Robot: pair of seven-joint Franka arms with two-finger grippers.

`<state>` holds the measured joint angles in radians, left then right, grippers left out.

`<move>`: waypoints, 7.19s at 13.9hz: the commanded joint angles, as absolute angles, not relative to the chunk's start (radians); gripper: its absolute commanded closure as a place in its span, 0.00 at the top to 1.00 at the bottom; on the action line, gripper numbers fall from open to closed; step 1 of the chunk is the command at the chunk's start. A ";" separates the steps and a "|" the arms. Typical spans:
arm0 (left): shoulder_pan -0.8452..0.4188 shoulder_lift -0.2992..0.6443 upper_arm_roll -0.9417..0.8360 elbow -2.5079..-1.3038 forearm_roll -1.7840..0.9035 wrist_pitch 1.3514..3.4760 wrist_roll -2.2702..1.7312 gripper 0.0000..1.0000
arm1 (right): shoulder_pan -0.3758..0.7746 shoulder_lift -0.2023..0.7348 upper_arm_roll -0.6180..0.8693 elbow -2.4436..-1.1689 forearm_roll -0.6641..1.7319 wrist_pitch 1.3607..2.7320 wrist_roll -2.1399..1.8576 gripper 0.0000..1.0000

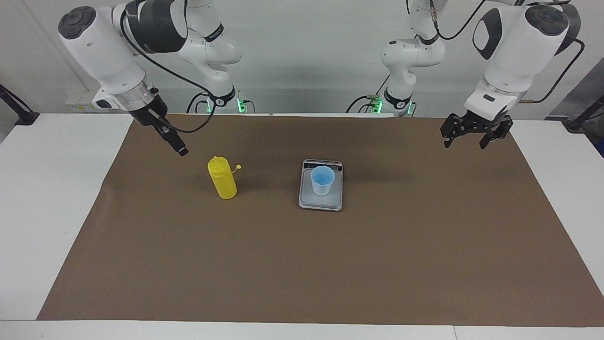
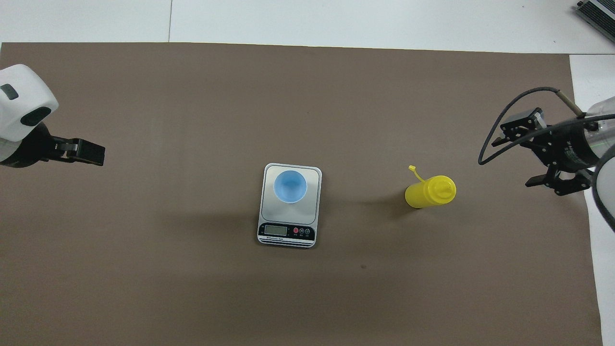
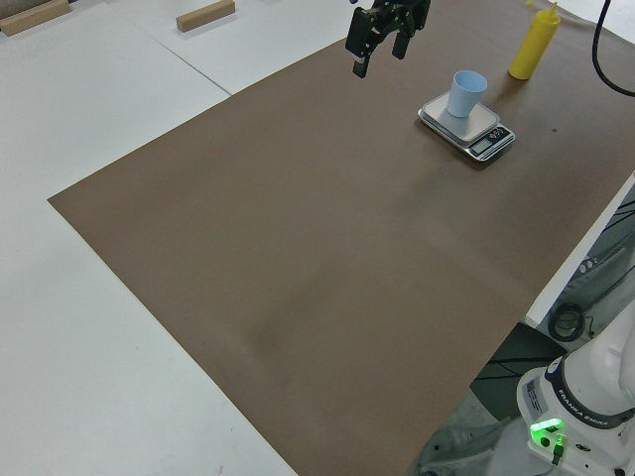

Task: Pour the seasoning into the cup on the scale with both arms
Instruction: 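Open the right gripper and reach it to the yellow bottle, then grasp the yellow bottle with the right gripper and lift it over the cup, then tilt the yellow bottle nozzle-down over the blue cup with the right gripper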

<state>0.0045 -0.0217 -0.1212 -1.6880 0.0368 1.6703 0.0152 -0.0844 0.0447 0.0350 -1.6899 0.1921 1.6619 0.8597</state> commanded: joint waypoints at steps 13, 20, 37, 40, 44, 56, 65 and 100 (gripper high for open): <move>0.038 -0.035 -0.118 -1.624 -0.017 1.586 0.069 1.00 | -0.209 0.279 0.041 -1.867 0.557 1.807 0.908 1.00; 0.034 -0.057 -0.118 -1.663 -0.018 1.591 0.060 1.00 | -0.229 0.310 0.041 -1.988 0.784 1.839 0.822 1.00; 0.060 -0.055 -0.117 -1.658 -0.034 1.605 0.043 1.00 | -0.003 0.221 0.040 -2.020 0.871 1.974 0.952 0.00; 0.060 -0.055 -0.115 -1.661 -0.032 1.605 0.044 1.00 | 0.098 0.206 0.040 -2.005 0.718 2.100 1.073 0.00; 0.052 -0.055 -0.117 -1.658 -0.032 1.606 0.040 1.00 | 0.204 0.212 0.040 -1.951 0.525 2.207 1.332 0.00; 0.046 -0.057 -0.118 -1.661 -0.031 1.608 0.043 1.00 | 0.411 0.276 0.040 -1.759 -0.415 2.220 1.779 0.00; 0.046 -0.057 -0.118 -1.663 -0.031 1.608 0.043 1.00 | 0.537 0.310 0.043 -1.690 -0.957 2.201 2.043 0.00; 0.043 -0.049 -0.121 -1.657 -0.026 1.649 0.055 1.00 | 0.709 0.342 0.054 -1.652 -1.110 2.055 2.132 0.00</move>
<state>0.0442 -0.0257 -0.1247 -1.6296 -0.0150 1.6321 0.0469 0.7219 0.3842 0.0447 -1.6626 -1.2017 2.0414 2.1292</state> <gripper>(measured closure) 0.000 0.480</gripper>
